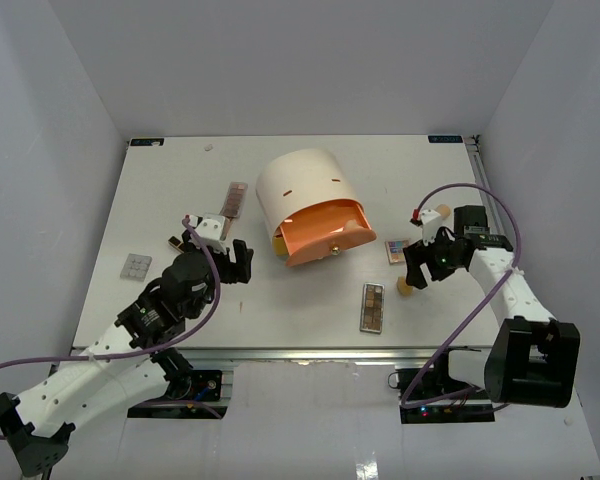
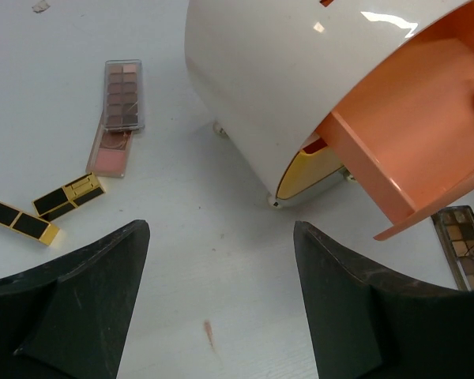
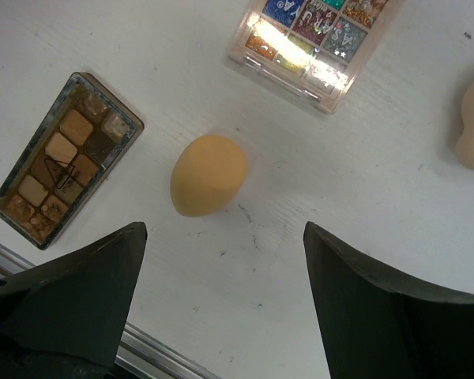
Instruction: Organize the makeup
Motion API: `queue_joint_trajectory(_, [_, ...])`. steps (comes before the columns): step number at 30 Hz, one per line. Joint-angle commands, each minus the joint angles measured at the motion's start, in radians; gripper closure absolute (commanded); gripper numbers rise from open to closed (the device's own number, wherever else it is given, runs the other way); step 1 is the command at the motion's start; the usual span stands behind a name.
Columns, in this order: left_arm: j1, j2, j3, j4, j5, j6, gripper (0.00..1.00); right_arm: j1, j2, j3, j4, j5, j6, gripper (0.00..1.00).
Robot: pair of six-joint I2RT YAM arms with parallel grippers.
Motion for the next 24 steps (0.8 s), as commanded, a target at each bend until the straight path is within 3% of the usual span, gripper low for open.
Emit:
queue_joint_trajectory(1, [0.027,0.005,0.000,0.025,0.004,-0.006,0.16,0.035,0.071,0.002,0.029,0.071,0.060,0.15])
queue_joint_trajectory(7, [0.061,0.017,-0.013,0.023,0.058,-0.012,0.15,0.091,0.177,0.010,0.056,0.035,0.093,0.22])
queue_joint_trajectory(16, [0.065,-0.005,-0.019,0.021,0.057,-0.014,0.15,0.095,0.238,0.033,0.078,0.036,0.099,0.51])
queue_joint_trajectory(20, [0.066,-0.009,-0.020,0.020,0.057,-0.015,0.15,0.095,0.196,0.019,0.092,0.031,0.086,0.74])
queue_joint_trajectory(24, [0.066,-0.011,-0.021,0.020,0.058,-0.017,0.15,0.094,0.073,0.037,0.064,0.001,0.029,0.81])
